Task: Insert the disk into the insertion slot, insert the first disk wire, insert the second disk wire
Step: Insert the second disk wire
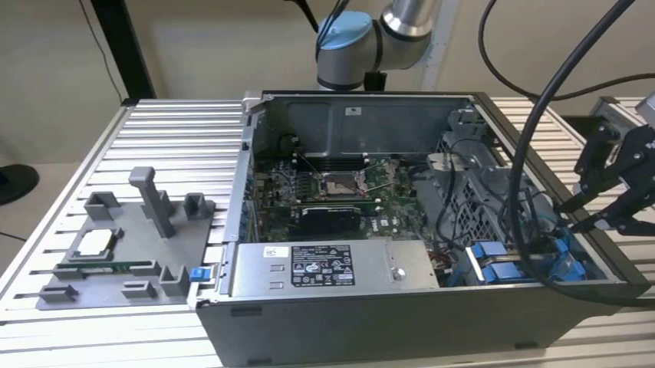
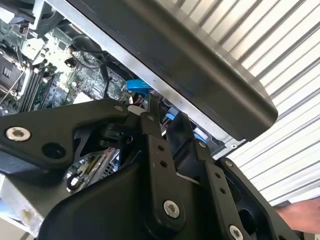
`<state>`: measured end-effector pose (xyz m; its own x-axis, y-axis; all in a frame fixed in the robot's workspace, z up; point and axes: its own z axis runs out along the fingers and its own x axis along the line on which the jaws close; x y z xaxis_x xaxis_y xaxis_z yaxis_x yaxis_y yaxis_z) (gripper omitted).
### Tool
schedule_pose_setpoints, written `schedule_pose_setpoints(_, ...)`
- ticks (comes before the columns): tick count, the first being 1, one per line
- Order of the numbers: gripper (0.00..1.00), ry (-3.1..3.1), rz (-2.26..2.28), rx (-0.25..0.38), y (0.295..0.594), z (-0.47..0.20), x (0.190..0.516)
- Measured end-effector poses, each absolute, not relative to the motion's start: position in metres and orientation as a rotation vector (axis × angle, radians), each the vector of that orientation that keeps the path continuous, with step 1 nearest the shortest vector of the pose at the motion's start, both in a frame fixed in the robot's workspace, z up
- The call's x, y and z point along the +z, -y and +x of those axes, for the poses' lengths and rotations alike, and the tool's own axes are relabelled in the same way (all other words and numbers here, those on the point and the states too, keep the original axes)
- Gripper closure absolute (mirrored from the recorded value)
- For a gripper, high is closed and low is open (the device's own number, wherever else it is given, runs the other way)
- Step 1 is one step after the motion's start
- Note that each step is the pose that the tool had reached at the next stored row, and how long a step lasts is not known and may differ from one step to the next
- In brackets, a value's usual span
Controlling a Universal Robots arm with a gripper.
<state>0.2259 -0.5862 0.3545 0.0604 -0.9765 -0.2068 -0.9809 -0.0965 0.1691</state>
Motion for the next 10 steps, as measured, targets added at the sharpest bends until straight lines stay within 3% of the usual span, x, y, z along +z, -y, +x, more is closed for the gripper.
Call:
schedule_pose_setpoints(4, 0.00, -2.056, -2.241, 0.480, 0.5864, 0.2257, 0.3542)
schedule_pose_setpoints(10, 0.00, -2.030, -2.220, 0.515, 0.5916, 0.2247, 0.3540)
